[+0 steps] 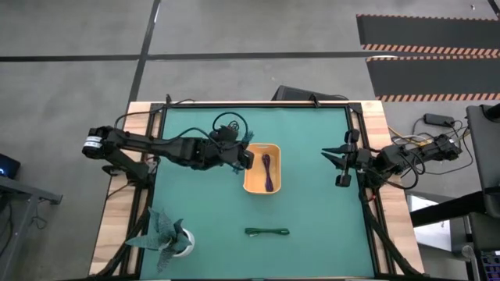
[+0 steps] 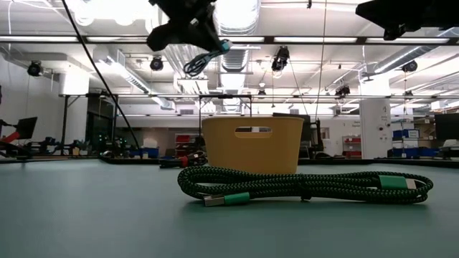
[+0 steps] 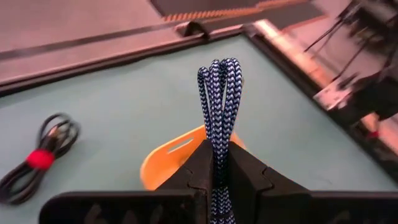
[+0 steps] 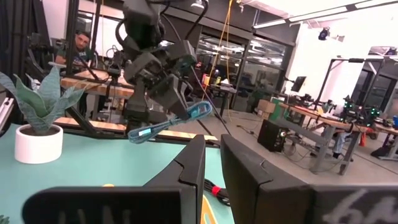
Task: Pick and place USB-C Cables
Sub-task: Put the light blue charger cable into the yellow bin
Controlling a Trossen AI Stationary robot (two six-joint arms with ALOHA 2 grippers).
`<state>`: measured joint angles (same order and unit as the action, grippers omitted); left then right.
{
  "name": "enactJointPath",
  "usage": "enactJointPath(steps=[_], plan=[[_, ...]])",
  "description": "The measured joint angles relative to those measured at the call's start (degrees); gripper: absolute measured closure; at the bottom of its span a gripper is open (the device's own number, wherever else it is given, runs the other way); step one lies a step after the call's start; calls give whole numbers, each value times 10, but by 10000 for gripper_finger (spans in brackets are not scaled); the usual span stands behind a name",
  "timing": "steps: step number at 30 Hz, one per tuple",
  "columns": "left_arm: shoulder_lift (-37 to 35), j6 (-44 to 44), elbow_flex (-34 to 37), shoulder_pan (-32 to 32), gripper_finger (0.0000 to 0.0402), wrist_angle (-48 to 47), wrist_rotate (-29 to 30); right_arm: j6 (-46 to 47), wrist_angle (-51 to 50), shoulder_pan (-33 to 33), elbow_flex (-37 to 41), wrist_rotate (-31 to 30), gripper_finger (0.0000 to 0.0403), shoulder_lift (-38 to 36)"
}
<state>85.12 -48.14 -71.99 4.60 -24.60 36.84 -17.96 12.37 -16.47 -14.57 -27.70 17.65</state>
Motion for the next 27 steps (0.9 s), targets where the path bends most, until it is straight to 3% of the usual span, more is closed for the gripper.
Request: enactJointPath(steps=[9,21,27], plan=[[0,-29,0,-1,387,76,-1,16,0,0,-8,0,360,0],[7,-55,-5,-10,386,85,-1,23,0,0,-10,0,360,0],[35,-30,-33,-20,386,91,-31,21,4,0,-11,-9,360,-1]])
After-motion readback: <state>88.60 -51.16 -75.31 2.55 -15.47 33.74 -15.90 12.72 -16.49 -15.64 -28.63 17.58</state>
